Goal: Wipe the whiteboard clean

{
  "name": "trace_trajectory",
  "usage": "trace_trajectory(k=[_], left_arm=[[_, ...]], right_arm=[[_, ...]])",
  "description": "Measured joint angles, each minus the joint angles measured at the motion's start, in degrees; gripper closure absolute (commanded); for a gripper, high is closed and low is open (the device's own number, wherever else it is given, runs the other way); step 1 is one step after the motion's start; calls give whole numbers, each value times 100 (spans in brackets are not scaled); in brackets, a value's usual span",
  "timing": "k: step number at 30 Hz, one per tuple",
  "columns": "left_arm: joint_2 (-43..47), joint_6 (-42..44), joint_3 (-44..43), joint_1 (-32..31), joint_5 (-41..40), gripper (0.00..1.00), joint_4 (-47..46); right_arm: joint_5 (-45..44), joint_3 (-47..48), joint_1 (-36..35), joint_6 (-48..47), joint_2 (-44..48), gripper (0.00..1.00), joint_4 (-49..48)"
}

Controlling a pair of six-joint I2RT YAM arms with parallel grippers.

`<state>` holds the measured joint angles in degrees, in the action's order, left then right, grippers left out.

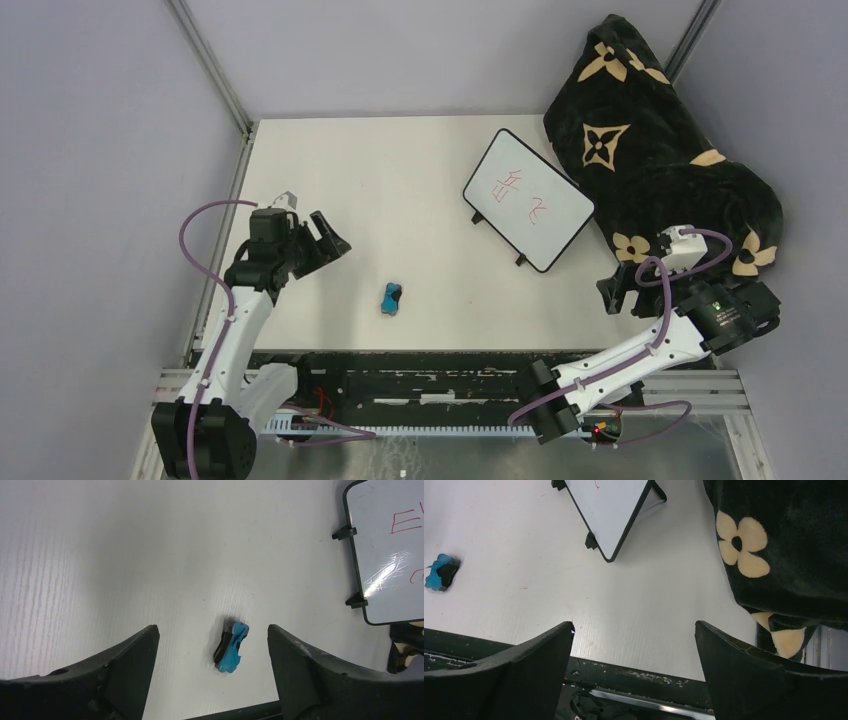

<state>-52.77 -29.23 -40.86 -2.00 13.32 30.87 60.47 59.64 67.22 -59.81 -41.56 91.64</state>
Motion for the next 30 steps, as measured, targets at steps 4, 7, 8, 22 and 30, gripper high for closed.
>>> trace_trajectory(k=[4,7,8,22,30], left_arm=[[0,0,0,0,35,14,-11],[-4,0,0,0,35,14,-13],[-7,0,0,0,35,14,-13],[-214,7,-13,-293,-179,25,9],[-1401,234,-839,-1856,-1305,31,551]], right_arm=[[2,0,44,37,-2,0,-24],[4,0,46,-13,-2,0,7],[9,0,46,-46,-2,0,17],[37,0,46,-275,-136,1,20],[37,0,46,-306,-138,2,20]])
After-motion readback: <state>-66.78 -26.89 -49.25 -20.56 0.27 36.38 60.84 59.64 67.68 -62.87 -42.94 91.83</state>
